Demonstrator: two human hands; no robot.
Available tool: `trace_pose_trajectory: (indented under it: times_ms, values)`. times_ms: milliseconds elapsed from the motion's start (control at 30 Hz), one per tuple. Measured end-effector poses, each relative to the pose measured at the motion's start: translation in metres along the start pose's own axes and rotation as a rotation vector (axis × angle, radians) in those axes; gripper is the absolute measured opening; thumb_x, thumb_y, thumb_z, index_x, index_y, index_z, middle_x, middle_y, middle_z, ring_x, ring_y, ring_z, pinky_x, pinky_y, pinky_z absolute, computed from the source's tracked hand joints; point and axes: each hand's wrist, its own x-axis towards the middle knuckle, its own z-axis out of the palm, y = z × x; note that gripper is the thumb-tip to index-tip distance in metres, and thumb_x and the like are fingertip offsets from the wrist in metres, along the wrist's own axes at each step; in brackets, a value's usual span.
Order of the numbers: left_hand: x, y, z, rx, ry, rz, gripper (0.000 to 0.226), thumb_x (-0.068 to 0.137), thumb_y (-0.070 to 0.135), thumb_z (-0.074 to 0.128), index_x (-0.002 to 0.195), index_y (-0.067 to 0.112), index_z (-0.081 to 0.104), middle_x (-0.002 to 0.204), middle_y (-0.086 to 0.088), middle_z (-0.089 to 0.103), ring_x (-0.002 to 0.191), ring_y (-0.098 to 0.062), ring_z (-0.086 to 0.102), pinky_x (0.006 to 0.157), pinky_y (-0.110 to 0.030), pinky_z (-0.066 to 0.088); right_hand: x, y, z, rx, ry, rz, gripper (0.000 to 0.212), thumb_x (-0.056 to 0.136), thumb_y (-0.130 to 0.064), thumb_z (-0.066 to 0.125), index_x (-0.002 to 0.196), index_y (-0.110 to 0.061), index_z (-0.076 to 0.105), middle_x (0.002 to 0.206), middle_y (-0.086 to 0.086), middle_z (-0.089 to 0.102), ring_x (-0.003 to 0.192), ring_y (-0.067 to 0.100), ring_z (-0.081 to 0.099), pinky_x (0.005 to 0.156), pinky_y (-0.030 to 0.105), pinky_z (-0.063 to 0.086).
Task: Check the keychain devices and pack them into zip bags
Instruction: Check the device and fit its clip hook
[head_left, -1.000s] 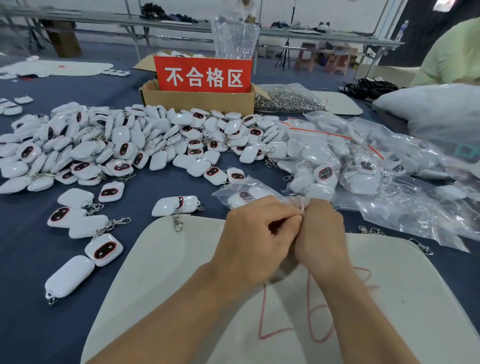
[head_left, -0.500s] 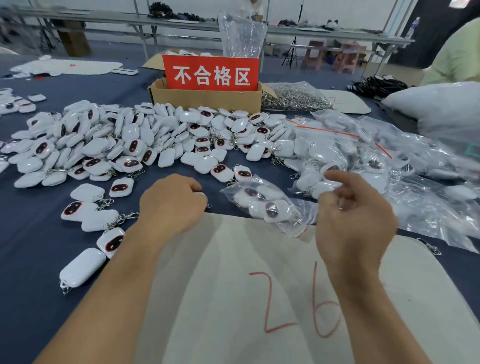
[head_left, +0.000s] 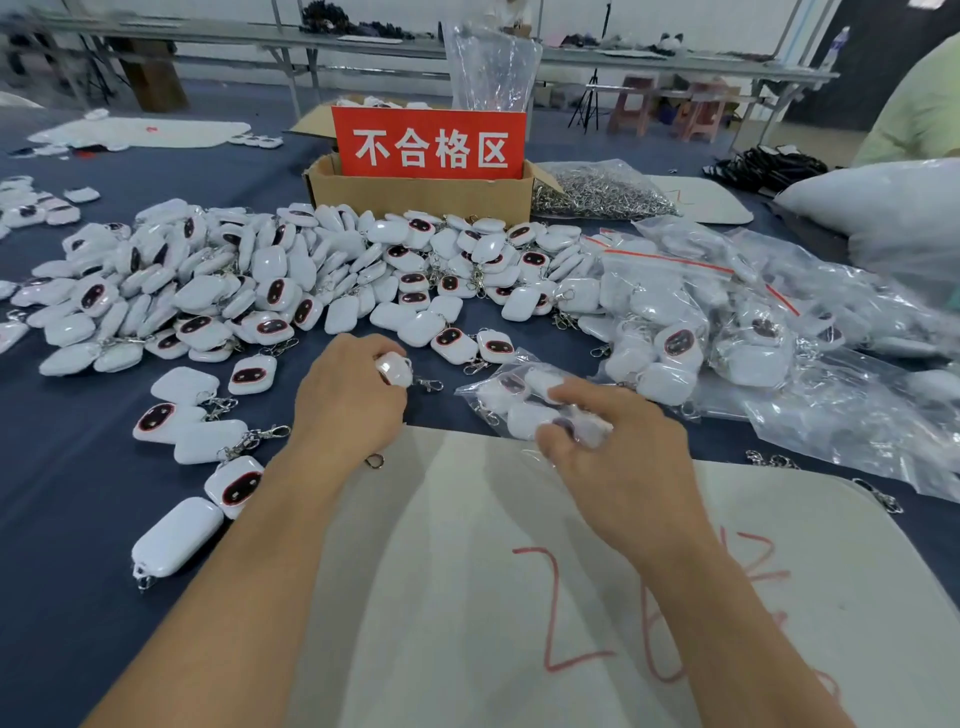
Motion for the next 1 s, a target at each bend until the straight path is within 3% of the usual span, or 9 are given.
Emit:
trace_pose_trajectory:
  times_ms: [100,167,333,433,567,700,833,900,1000]
  values:
    - [-0.008,0.016,-0.003,-0.294,0.146,0.039,0.036,0.084,0.016,0.076,0.114,0.036,0.072,0.109,0.010,0.064,0.098,-0.014,0.061,0.081,-0.029,0.046,-0.005,-0.004,-0.002,0.170,0.177,-0.088,0.029,0.086,-0.024,0.078,0.105,-0.046,0.075,0.116,-0.025,0.070,0.108,-0.016,0.057,0.089,-0.001,0.034]
    - [-0.019,0.033,-0.007,-0.544,0.099,0.090,0.050,0.079,0.018,0.082,0.119,0.045,0.071,0.103,0.020,0.070,0.092,-0.002,0.067,0.080,-0.018,0.051,-0.008,-0.008,-0.001,0.294,0.222,-0.121,0.033,0.088,-0.024,0.076,0.108,-0.051,0.074,0.110,-0.026,0.072,0.099,-0.007,0.067,0.085,0.007,0.047]
    - [-0.050,0.063,0.003,-0.501,-0.066,0.404,0.078,0.072,0.005,0.087,0.126,0.054,0.057,0.098,0.027,0.072,0.090,0.001,0.069,0.073,-0.006,0.048,-0.006,-0.007,0.001,0.356,0.164,-0.161,0.048,0.084,-0.029,0.073,0.129,-0.046,0.066,0.115,-0.034,0.068,0.104,0.001,0.069,0.081,0.021,0.057]
    - [-0.060,0.069,0.013,-0.552,-0.070,0.474,0.075,0.071,0.003,0.088,0.118,0.051,0.057,0.105,0.024,0.070,0.095,-0.001,0.072,0.077,-0.013,0.054,-0.003,-0.005,0.002,0.229,0.108,-0.192,0.039,0.082,-0.027,0.076,0.114,-0.047,0.068,0.100,-0.040,0.070,0.090,-0.003,0.071,0.081,0.020,0.056]
    - [-0.059,0.071,0.019,-0.718,0.017,0.417,0.070,0.072,0.002,0.088,0.122,0.041,0.059,0.115,0.020,0.069,0.103,-0.003,0.071,0.083,-0.016,0.057,0.005,-0.003,-0.001,0.391,0.071,-0.062,0.016,0.091,-0.021,0.074,0.092,-0.036,0.079,0.079,-0.014,0.078,0.068,0.005,0.072,0.066,0.026,0.059]
    - [-0.057,0.068,0.025,-0.577,0.103,0.317,0.045,0.086,0.015,0.079,0.118,0.042,0.063,0.108,0.024,0.070,0.105,0.007,0.065,0.092,-0.013,0.051,0.014,-0.002,-0.015,0.881,0.165,0.257,0.018,0.095,-0.006,0.069,0.082,-0.014,0.078,0.076,0.001,0.077,0.062,0.012,0.068,0.060,0.023,0.056]
    - [-0.060,0.064,0.034,-0.279,-0.010,0.425,0.036,0.090,0.016,0.066,0.118,0.039,0.068,0.114,0.026,0.064,0.114,0.002,0.053,0.095,-0.007,0.033,0.019,0.008,-0.031,1.272,0.209,0.433,0.015,0.102,-0.005,0.056,0.094,-0.007,0.069,0.085,0.011,0.077,0.077,0.024,0.077,0.071,0.028,0.063]
    - [-0.062,0.064,0.038,-0.119,-0.090,0.557,0.022,0.092,0.020,0.062,0.103,0.037,0.070,0.098,0.024,0.060,0.105,-0.004,0.056,0.091,-0.014,0.036,0.020,0.011,-0.035,1.355,0.189,0.440,0.015,0.103,-0.007,0.054,0.100,-0.005,0.068,0.091,0.014,0.077,0.082,0.026,0.078,0.073,0.028,0.063]
    - [-0.060,0.061,0.038,-0.058,-0.208,0.590,0.023,0.094,0.027,0.062,0.111,0.036,0.073,0.099,0.022,0.064,0.106,-0.003,0.055,0.091,-0.030,0.046,0.020,0.013,-0.036,1.393,0.161,0.451,0.014,0.103,-0.009,0.054,0.103,-0.006,0.067,0.095,0.015,0.076,0.083,0.027,0.077,0.069,0.026,0.061]
